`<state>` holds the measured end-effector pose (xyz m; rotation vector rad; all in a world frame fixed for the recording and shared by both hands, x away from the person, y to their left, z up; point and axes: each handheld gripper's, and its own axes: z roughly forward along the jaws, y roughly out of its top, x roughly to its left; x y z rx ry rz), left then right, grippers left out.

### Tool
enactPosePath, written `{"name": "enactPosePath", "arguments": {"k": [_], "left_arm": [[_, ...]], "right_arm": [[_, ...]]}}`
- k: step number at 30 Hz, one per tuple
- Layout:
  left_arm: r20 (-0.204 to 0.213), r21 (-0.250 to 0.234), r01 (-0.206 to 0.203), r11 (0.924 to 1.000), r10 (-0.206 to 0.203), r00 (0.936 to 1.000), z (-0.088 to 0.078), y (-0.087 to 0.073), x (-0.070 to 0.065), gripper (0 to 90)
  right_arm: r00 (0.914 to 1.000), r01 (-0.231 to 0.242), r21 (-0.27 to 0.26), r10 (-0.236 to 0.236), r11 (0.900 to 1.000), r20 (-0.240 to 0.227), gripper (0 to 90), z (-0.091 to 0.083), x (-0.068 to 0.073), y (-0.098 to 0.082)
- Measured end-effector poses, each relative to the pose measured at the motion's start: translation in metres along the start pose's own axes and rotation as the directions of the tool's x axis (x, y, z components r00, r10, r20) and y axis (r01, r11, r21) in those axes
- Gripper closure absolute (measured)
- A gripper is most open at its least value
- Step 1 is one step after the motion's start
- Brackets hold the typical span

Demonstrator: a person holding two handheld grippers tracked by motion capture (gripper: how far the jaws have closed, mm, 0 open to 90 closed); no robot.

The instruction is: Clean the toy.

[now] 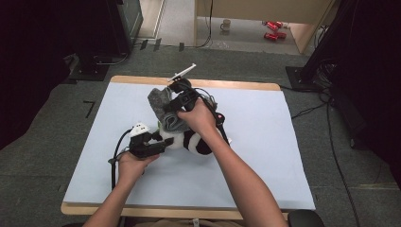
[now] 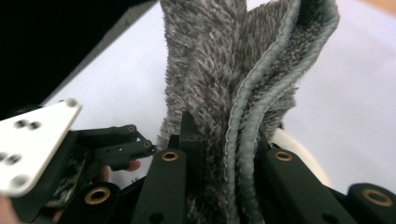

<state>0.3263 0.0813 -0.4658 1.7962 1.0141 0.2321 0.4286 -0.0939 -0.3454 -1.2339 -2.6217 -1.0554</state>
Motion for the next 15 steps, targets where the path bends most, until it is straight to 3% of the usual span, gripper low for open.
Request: {"name": "enactPosePath", "arguments": {"k": [1, 5, 7, 9, 13, 15], "left_arm": [[-0.002, 0.001, 0.001, 1.0000, -0.001, 1.0000, 0.000, 0.000, 0.000, 40.8], [-0.002, 0.009, 0.003, 1.0000, -0.003, 1.0000, 0.000, -0.001, 0.000, 41.1], [-0.005, 0.009, 0.005, 0.9999, -0.005, 1.0000, 0.001, -0.001, 0.000, 41.7], [-0.007, 0.014, 0.000, 0.9999, 0.000, 1.0000, 0.001, -0.001, -0.001, 42.9], [-0.008, 0.015, -0.007, 0.9999, 0.007, 0.9999, 0.002, -0.001, -0.002, 43.5], [-0.006, 0.022, -0.001, 0.9998, 0.001, 1.0000, 0.002, -0.001, 0.000, 43.6]], "right_arm": [[1.0000, 0.004, 0.048, -0.004, 0.999, 0.004, 77.2, 0.015, 0.001, 0.000], [0.9999, 0.010, 0.094, -0.011, 0.995, 0.010, 77.2, 0.030, -0.003, -0.007], [0.9999, 0.000, 0.093, -0.001, 0.996, 0.013, 77.2, 0.028, -0.007, -0.009], [0.9989, 0.002, 0.096, -0.006, 0.995, 0.046, 76.9, 0.024, -0.012, -0.011], [0.9982, -0.037, 0.082, 0.033, 0.996, 0.051, 77.0, 0.016, -0.027, -0.016], [0.9946, -0.047, 0.077, 0.040, 0.996, 0.096, 77.0, 0.012, -0.030, -0.017]]}}
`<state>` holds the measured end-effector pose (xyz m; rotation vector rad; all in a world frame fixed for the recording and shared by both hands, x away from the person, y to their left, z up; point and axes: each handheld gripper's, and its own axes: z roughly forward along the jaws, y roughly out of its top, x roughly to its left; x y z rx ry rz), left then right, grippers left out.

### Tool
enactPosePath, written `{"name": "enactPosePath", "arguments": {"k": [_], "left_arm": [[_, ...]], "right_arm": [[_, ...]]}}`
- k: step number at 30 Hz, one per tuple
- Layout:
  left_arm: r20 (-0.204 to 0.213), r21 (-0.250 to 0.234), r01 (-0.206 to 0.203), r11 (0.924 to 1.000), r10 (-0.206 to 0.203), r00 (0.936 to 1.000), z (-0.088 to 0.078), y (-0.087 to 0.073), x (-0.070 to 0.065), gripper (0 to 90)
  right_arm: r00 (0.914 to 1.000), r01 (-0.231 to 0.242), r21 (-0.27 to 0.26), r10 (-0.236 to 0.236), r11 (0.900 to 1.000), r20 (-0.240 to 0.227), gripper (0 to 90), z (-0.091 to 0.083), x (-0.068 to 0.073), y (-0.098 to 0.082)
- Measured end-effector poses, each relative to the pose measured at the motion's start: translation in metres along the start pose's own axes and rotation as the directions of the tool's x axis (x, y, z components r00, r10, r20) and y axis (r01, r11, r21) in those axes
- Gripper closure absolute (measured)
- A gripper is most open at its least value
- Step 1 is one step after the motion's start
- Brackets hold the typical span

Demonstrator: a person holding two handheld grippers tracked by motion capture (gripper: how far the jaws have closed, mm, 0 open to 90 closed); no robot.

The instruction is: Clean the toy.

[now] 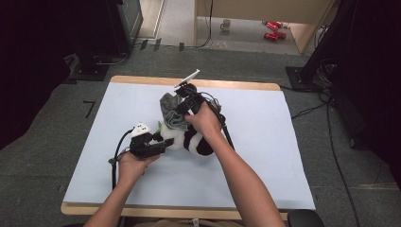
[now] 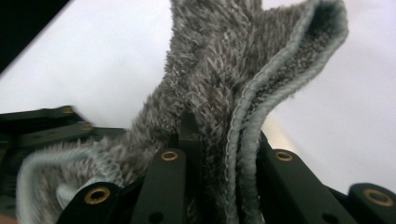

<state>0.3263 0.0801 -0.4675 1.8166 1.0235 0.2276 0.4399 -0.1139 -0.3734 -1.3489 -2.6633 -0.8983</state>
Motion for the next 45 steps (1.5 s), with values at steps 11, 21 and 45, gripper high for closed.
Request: {"name": "enactPosePath", "arguments": {"k": [11, 21, 45], "left_arm": [[0.006, 0.006, 0.001, 1.0000, -0.001, 1.0000, 0.001, 0.001, 0.002, 43.5], [0.027, 0.000, 0.045, 0.9990, -0.045, 0.9986, 0.007, 0.012, 0.006, 43.4], [0.016, 0.018, 0.039, 0.9991, -0.039, 0.9991, 0.006, 0.016, 0.001, 42.4]], "right_arm": [[0.9920, -0.114, 0.009, 0.113, 0.993, 0.055, 77.5, -0.016, -0.044, -0.033], [0.9821, -0.168, -0.119, 0.177, 0.979, 0.065, 77.8, -0.056, -0.061, -0.040], [0.9941, 0.064, -0.041, -0.067, 0.997, -0.085, 77.6, -0.002, 0.032, 0.003]]}}
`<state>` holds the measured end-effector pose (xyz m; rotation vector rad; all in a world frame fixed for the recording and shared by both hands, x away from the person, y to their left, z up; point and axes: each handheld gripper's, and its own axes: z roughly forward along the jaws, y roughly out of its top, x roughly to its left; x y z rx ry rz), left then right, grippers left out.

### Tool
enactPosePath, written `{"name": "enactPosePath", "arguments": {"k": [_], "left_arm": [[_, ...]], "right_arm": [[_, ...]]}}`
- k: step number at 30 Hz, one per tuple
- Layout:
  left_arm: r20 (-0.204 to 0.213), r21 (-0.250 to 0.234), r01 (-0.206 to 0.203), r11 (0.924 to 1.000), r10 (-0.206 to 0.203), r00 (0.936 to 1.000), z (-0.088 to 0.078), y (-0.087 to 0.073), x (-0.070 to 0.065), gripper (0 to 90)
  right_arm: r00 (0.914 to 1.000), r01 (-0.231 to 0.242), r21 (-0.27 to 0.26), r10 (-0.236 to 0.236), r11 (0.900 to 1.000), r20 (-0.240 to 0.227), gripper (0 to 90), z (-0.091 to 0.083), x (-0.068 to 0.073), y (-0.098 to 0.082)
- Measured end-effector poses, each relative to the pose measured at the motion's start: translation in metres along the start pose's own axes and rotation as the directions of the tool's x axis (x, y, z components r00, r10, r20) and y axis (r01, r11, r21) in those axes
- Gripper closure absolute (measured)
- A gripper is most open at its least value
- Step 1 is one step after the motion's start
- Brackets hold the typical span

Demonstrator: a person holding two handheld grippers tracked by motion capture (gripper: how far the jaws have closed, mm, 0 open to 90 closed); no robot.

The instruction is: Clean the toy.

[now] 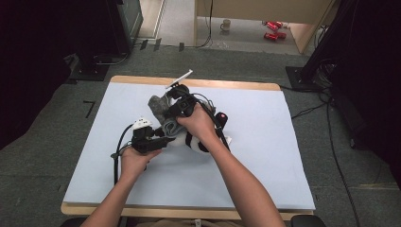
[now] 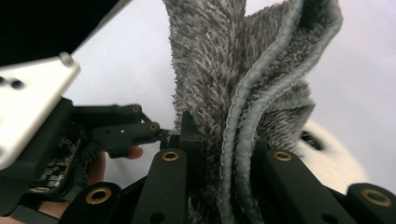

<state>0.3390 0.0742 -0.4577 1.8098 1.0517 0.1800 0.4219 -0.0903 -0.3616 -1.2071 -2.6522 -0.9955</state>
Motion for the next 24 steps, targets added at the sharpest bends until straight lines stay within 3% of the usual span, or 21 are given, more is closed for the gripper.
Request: {"name": "enactPosePath", "arguments": {"k": [2, 6, 12, 13, 17, 19, 20, 21, 23, 24], "left_arm": [[-0.003, 0.013, -0.016, 0.9998, 0.016, 0.9999, 0.001, -0.002, 0.000, 42.4], [-0.013, 0.008, -0.024, 0.9997, 0.024, 0.9996, 0.003, -0.003, -0.002, 43.8], [-0.006, -0.004, -0.010, 0.9999, 0.010, 0.9999, 0.004, -0.003, -0.001, 45.2], [-0.002, -0.002, -0.006, 1.0000, 0.006, 1.0000, 0.004, -0.002, -0.001, 45.2], [-0.002, 0.005, 0.001, 1.0000, -0.001, 1.0000, 0.005, 0.000, 0.000, 45.2], [0.004, 0.008, 0.012, 0.9999, -0.012, 0.9999, 0.005, 0.001, 0.002, 45.2], [0.004, 0.008, 0.012, 0.9999, -0.012, 0.9999, 0.005, 0.001, 0.002, 45.2], [0.007, 0.017, 0.007, 0.9998, -0.008, 0.9999, 0.006, 0.001, 0.004, 45.3], [0.010, 0.027, -0.009, 0.9996, 0.009, 0.9999, 0.007, 0.002, 0.005, 45.3], [0.014, 0.032, -0.006, 0.9995, 0.006, 0.9999, 0.008, 0.004, 0.005, 45.4]], "right_arm": [[0.9999, 0.005, 0.026, -0.005, 1.000, 0.010, 77.5, 0.007, -0.001, -0.005], [0.9997, 0.002, -0.004, -0.002, 1.000, 0.026, 77.7, 0.003, -0.011, -0.015], [0.9963, -0.058, -0.018, 0.059, 0.998, 0.061, 77.6, -0.007, -0.028, -0.018], [0.9936, -0.063, -0.027, 0.065, 0.998, 0.093, 77.7, -0.011, -0.032, -0.019], [0.9889, -0.093, -0.031, 0.096, 0.995, 0.113, 77.8, -0.017, -0.041, -0.021], [0.9797, -0.102, -0.022, 0.105, 0.995, 0.171, 78.1, -0.024, -0.049, -0.021], [0.9797, -0.102, -0.022, 0.105, 0.995, 0.171, 78.1, -0.024, -0.049, -0.021], [0.9716, -0.152, 0.004, 0.148, 0.988, 0.184, 78.3, -0.027, -0.062, -0.030], [0.9761, -0.193, -0.030, 0.195, 0.981, 0.095, 78.2, -0.028, -0.073, -0.045], [0.9717, -0.212, -0.041, 0.215, 0.976, 0.097, 78.2, -0.031, -0.078, -0.052]]}}
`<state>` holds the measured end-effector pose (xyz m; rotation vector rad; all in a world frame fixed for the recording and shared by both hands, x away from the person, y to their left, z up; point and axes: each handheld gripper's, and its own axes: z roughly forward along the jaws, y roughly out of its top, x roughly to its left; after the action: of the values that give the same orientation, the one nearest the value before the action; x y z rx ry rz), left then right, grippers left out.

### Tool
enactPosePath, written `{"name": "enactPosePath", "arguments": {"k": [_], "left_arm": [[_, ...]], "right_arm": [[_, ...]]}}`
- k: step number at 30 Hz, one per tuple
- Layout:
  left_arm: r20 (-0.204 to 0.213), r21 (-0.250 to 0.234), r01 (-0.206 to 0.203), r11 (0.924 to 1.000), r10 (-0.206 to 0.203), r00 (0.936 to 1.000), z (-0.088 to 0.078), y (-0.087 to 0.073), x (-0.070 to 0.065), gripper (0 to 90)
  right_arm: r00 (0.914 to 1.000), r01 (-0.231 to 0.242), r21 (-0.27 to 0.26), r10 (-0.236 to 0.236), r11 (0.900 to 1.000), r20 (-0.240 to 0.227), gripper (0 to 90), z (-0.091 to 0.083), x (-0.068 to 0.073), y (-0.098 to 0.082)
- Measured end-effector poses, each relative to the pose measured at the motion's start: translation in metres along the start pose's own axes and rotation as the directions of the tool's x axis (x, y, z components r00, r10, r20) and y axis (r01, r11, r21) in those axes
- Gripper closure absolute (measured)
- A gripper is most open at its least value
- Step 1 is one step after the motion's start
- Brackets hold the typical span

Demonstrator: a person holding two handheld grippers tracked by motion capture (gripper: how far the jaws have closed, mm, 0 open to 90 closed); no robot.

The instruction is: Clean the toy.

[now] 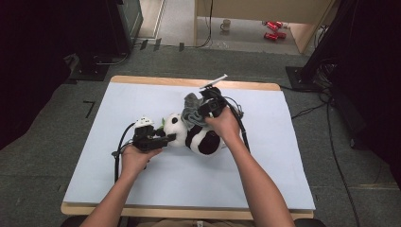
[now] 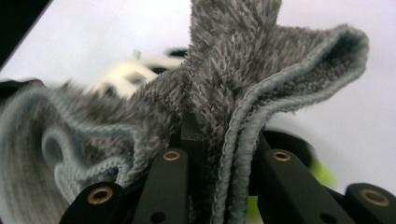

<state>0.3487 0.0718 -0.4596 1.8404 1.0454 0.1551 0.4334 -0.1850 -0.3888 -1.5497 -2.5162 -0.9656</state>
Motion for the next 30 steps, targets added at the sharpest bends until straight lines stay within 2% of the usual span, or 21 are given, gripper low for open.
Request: {"name": "enactPosePath", "arguments": {"k": [1, 2, 3, 6, 8, 10, 12, 13, 14, 15, 19, 21, 28, 29, 30], "left_arm": [[0.003, -0.002, 0.003, 1.0000, -0.003, 1.0000, 0.001, 0.001, 0.000, 45.4], [0.002, -0.005, -0.002, 1.0000, 0.002, 1.0000, 0.002, 0.002, -0.001, 45.4], [0.001, -0.006, 0.000, 1.0000, 0.000, 1.0000, 0.003, 0.002, -0.002, 45.4], [0.001, -0.012, 0.012, 0.9999, -0.012, 0.9999, 0.003, 0.004, -0.001, 45.5], [0.006, -0.010, 0.013, 0.9999, -0.013, 0.9999, 0.003, 0.005, 0.000, 45.6], [0.013, -0.016, 0.011, 0.9998, -0.011, 0.9999, 0.004, 0.005, 0.001, 45.5], [0.017, -0.015, 0.020, 0.9997, -0.020, 0.9997, 0.004, 0.005, 0.002, 45.3], [0.018, -0.013, 0.026, 0.9996, -0.025, 0.9995, 0.004, 0.006, 0.002, 45.3], [0.017, -0.012, 0.025, 0.9996, -0.025, 0.9995, 0.003, 0.005, 0.002, 45.2], [0.015, -0.013, 0.024, 0.9996, -0.024, 0.9996, 0.003, 0.005, 0.001, 45.2], [0.016, -0.013, 0.030, 0.9995, -0.030, 0.9994, 0.001, 0.005, -0.001, 45.2], [0.019, -0.018, 0.029, 0.9994, -0.029, 0.9994, 0.000, 0.006, -0.002, 45.1], [0.017, -0.022, 0.033, 0.9992, -0.032, 0.9993, -0.001, 0.006, -0.006, 46.6], [0.017, -0.022, 0.036, 0.9991, -0.036, 0.9992, -0.001, 0.006, -0.006, 46.6], [0.018, -0.020, 0.040, 0.9990, -0.039, 0.9991, -0.002, 0.006, -0.007, 46.7]], "right_arm": [[0.9996, -0.007, -0.005, 0.007, 1.000, 0.028, 78.1, -0.004, -0.008, -0.006], [0.9994, -0.023, -0.018, 0.023, 1.000, 0.027, 78.1, -0.007, -0.014, -0.010], [0.9981, -0.059, -0.037, 0.059, 0.998, 0.015, 78.1, -0.011, -0.022, -0.014], [0.9953, -0.075, -0.047, 0.078, 0.996, 0.058, 78.1, -0.021, -0.031, -0.016], [0.9933, -0.115, -0.035, 0.115, 0.993, 0.008, 78.1, -0.027, -0.036, -0.015], [0.9952, -0.097, -0.032, 0.097, 0.995, -0.002, 78.1, -0.031, -0.036, -0.014], [0.9950, -0.100, -0.034, 0.100, 0.994, -0.006, 78.1, -0.033, -0.035, -0.013], [0.9954, -0.095, -0.050, 0.094, 0.994, -0.016, 78.1, -0.036, -0.033, -0.011], [0.9962, -0.082, -0.106, 0.079, 0.991, -0.036, 78.1, -0.044, -0.029, -0.006], [0.9962, -0.078, -0.124, 0.073, 0.989, -0.046, 78.2, -0.046, -0.026, -0.004], [0.9963, -0.054, -0.161, 0.042, 0.986, -0.075, 78.1, -0.049, -0.009, 0.005], [0.9935, -0.035, -0.185, 0.014, 0.982, -0.113, 78.1, -0.048, 0.003, 0.008], [0.9816, 0.082, -0.168, -0.109, 0.982, -0.157, 78.1, -0.026, 0.047, 0.014], [0.9816, 0.082, -0.168, -0.109, 0.982, -0.157, 78.1, -0.026, 0.047, 0.014], [0.9806, 0.091, -0.145, -0.114, 0.985, -0.159, 78.1, -0.022, 0.056, 0.015]]}}
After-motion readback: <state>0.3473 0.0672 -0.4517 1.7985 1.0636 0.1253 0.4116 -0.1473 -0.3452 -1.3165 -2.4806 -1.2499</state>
